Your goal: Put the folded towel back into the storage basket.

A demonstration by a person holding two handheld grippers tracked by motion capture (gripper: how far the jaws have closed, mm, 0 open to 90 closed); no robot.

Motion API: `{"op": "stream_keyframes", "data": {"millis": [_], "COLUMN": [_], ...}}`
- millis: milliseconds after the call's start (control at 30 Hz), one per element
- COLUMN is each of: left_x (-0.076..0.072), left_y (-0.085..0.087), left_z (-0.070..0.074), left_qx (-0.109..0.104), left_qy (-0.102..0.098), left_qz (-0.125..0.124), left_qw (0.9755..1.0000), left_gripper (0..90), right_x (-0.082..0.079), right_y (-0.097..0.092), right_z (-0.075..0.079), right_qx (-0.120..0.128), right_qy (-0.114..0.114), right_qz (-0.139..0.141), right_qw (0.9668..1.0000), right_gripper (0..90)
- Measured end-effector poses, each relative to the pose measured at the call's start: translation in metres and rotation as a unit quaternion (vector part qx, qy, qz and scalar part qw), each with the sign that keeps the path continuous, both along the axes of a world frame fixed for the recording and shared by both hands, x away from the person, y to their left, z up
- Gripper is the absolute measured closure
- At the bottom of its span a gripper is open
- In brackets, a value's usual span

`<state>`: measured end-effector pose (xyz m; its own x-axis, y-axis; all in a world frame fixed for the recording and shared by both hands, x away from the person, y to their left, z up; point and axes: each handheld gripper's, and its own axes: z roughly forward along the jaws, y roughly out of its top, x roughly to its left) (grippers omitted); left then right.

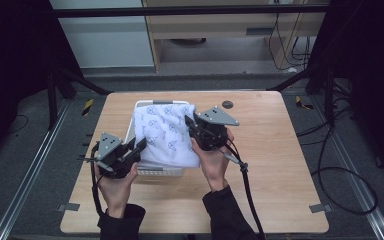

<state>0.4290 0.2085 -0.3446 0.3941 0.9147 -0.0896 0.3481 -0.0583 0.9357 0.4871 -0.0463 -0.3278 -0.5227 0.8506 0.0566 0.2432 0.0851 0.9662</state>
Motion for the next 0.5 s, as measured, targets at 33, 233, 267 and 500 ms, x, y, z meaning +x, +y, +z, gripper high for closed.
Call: {"op": "stream_keyframes", "data": {"millis": [33, 233, 267, 500], "left_x": [0.000, 0.007, 0.008, 0.016], "left_y": [0.000, 0.011, 0.014, 0.023], "left_z": [0.000, 0.000, 0.000, -0.002], "left_qx": [0.000, -0.005, -0.006, -0.004], "left_qy": [0.000, 0.001, 0.003, 0.007], "left_qz": [0.000, 0.009, 0.013, 0.028], "left_qw": [1.0000, 1.0000, 0.9999, 0.9996], "left_gripper": [73.8, 73.9, 73.9, 73.9], "right_x": [0.001, 0.007, 0.009, 0.016], "right_y": [0.002, 0.011, 0.015, 0.028], "right_z": [0.000, 0.001, 0.000, -0.004], "right_qx": [0.001, -0.003, -0.002, -0.007], "right_qy": [0.000, -0.003, -0.005, -0.002], "right_qz": [0.000, 0.004, 0.005, 0.009], "right_qw": [1.0000, 1.0000, 1.0000, 0.9999], "right_gripper": [76.3, 76.3, 76.3, 76.2]}}
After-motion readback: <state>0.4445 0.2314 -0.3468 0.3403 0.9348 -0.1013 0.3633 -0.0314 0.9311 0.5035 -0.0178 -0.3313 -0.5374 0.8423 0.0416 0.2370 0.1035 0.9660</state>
